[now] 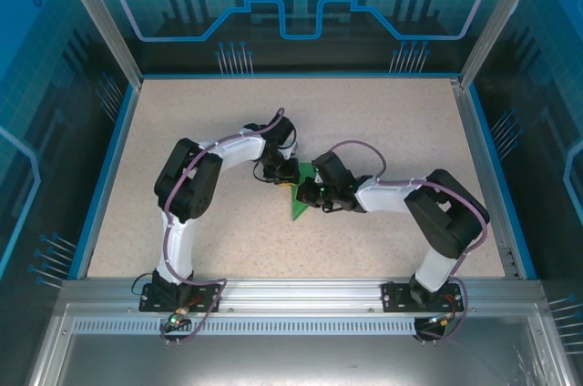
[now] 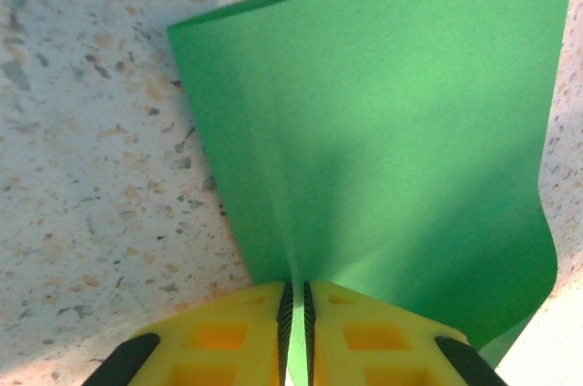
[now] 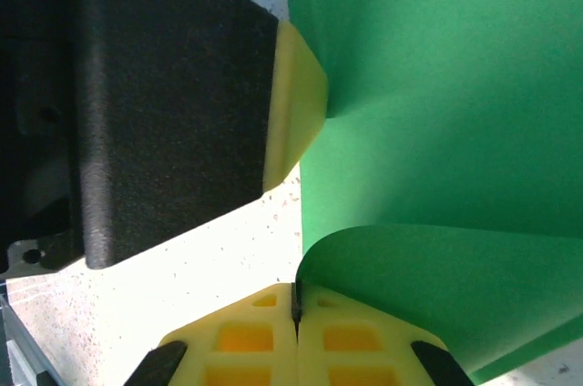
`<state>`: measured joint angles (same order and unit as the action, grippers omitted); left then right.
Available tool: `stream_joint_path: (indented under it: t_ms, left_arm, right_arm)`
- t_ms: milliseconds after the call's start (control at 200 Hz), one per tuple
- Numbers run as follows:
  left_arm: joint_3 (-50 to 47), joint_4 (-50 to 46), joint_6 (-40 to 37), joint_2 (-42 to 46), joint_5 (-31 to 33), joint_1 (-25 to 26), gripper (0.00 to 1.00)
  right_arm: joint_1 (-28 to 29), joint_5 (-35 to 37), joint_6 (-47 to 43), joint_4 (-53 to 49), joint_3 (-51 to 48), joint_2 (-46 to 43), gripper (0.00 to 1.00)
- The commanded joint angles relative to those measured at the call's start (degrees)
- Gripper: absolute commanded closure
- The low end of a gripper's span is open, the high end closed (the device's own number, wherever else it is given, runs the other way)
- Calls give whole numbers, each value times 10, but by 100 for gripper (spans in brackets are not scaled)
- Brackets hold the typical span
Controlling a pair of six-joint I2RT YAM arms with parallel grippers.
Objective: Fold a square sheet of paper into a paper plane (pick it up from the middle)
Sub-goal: Third fold the triangle at the center of the table.
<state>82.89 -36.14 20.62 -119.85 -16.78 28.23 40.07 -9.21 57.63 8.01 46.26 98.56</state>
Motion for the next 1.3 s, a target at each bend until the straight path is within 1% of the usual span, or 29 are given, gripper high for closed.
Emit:
stream_joint_path:
  t_ms: [0, 220, 625, 945, 1295]
  left_arm:
    - [2, -2, 0, -12, -5, -2, 84]
    - [3, -2, 1, -10, -10, -2, 84]
    - [0, 3, 3, -11, -15, -2, 84]
    - [1, 4, 3, -13, -19, -2, 84]
    - [3, 5, 3, -16, -22, -2, 84]
  right_arm:
    - [-3, 13, -5, -31, 17, 12, 94]
    - [2, 23, -11, -51, 28, 18, 93]
    - [4, 31, -10, -58, 35, 31, 91]
    - [5, 32, -12, -64, 38, 40, 87]
    - [6, 31, -13, -61, 38, 52, 87]
